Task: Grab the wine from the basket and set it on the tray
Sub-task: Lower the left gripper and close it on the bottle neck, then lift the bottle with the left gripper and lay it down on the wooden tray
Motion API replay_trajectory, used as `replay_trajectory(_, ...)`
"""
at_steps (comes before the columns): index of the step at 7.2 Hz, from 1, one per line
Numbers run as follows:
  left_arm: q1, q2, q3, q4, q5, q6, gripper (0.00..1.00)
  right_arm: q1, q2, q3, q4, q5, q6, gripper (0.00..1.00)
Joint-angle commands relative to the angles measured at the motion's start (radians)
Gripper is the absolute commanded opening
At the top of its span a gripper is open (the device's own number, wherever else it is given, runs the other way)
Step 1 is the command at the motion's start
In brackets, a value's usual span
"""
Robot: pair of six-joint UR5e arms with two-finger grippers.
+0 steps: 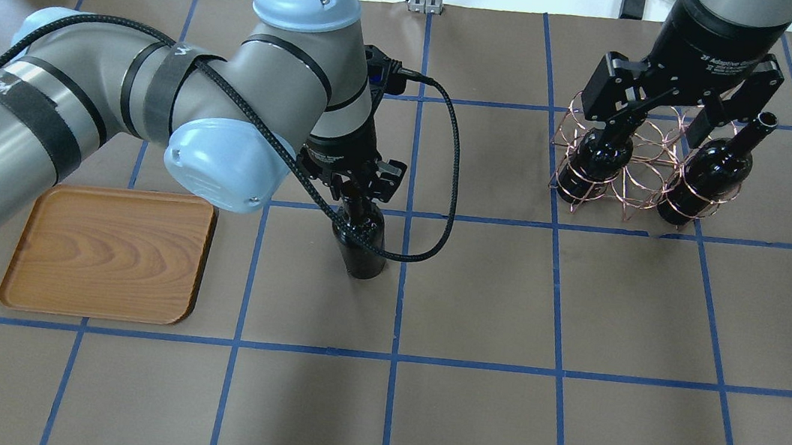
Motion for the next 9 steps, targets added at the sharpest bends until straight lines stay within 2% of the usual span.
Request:
replay_trajectory(1, 0.000, 0.000, 0.011, -0.020, 0.001, 0.000, 0.00, 0.000, 0.000, 0.000, 0.000, 0.000, 0.000, 0.96)
replay_trajectory(3, 0.009, 0.012, 0.024, -0.052, 0.016, 0.014, 0.00, -0.001, 0.000, 0.000, 0.001, -0.001, 0.000, 0.96)
replay_trajectory(4, 0.024, 0.026, 0.052, -0.105, 0.079, 0.061, 0.00, 0.000, 0.000, 0.000, 0.001, 0.000, 0.000, 0.96)
replay_trajectory(6, 0.145, 0.046, 0.097, -0.174, 0.087, 0.133, 0.00, 0.000, 0.000, 0.000, 0.002, 0.000, 0.000, 0.96)
replay_trajectory(9, 0.399, 0.118, 0.087, -0.242, 0.090, 0.442, 0.00, -0.001, 0.000, 0.002, 0.001, 0.000, 0.000, 0.96)
